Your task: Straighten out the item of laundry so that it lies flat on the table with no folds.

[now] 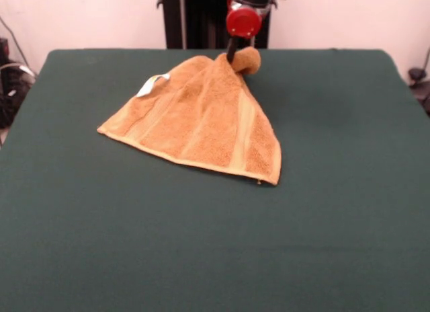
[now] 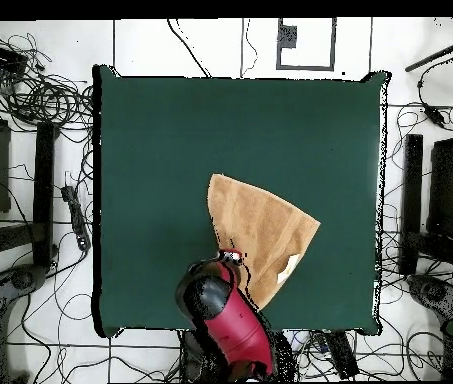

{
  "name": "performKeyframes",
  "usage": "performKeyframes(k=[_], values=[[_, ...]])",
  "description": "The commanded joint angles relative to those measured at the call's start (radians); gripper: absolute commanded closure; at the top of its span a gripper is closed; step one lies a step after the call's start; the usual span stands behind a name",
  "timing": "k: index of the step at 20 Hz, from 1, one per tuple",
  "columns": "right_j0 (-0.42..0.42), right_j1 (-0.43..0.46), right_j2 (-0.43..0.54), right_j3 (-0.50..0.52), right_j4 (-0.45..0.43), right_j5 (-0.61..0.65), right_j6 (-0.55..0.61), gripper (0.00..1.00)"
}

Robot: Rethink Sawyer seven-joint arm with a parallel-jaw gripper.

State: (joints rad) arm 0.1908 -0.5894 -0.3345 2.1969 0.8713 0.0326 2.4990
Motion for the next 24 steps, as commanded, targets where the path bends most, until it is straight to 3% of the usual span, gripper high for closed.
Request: performKeyframes(k=[1,5,12,15,24], values=[[-0.063,0.015,0.071,-0.030,-0.031,0.026,0.138,1.00],[-0.125,-0.012,0.143,-0.005,-0.064,-0.029,0.148,1.00],[-0.160,-0.021,0.176,0.007,-0.117,-0.078,0.178,1.00],[-0.098,0.011,0.077,-0.024,-0.115,-0.060,0.154,1.00],[0.019,0.046,-0.058,-0.067,-0.074,0.046,0.162,1.00]])
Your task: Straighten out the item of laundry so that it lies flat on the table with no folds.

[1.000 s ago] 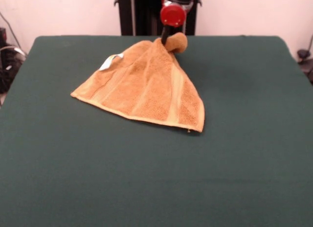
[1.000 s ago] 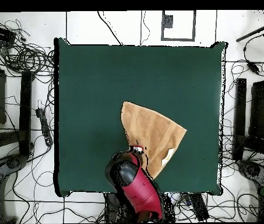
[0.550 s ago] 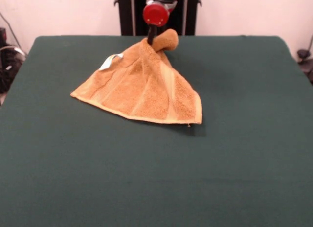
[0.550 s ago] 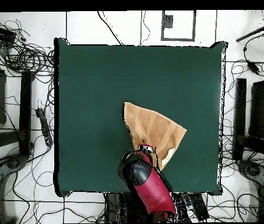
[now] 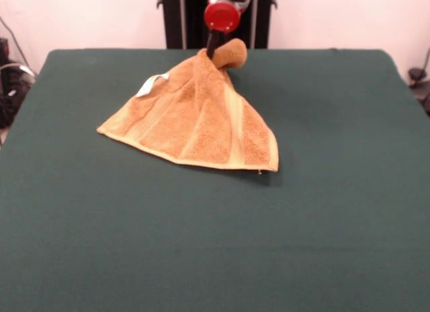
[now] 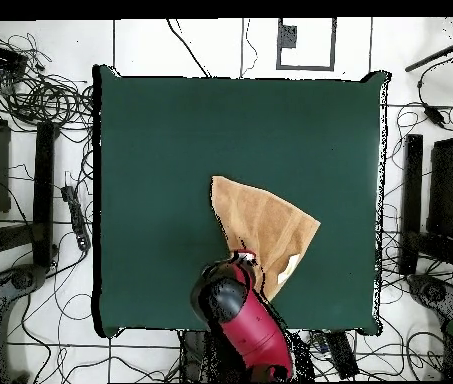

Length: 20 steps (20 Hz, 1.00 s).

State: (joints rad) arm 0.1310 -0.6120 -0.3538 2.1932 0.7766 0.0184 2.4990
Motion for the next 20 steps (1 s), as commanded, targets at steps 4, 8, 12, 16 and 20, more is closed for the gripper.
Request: performKeyframes(k=[4,8,12,16,20], values=[[0.085,0.072,-0.056,-0.072,0.015,0.073,0.157,1.00],[0.079,0.072,-0.062,-0.073,0.005,0.071,0.145,1.00],[0.075,0.073,-0.073,-0.079,-0.005,0.076,0.133,1.00],[0.087,0.081,-0.116,-0.097,-0.019,0.099,0.111,1.00],[0.082,0.079,-0.130,-0.102,-0.031,0.096,0.098,1.00]])
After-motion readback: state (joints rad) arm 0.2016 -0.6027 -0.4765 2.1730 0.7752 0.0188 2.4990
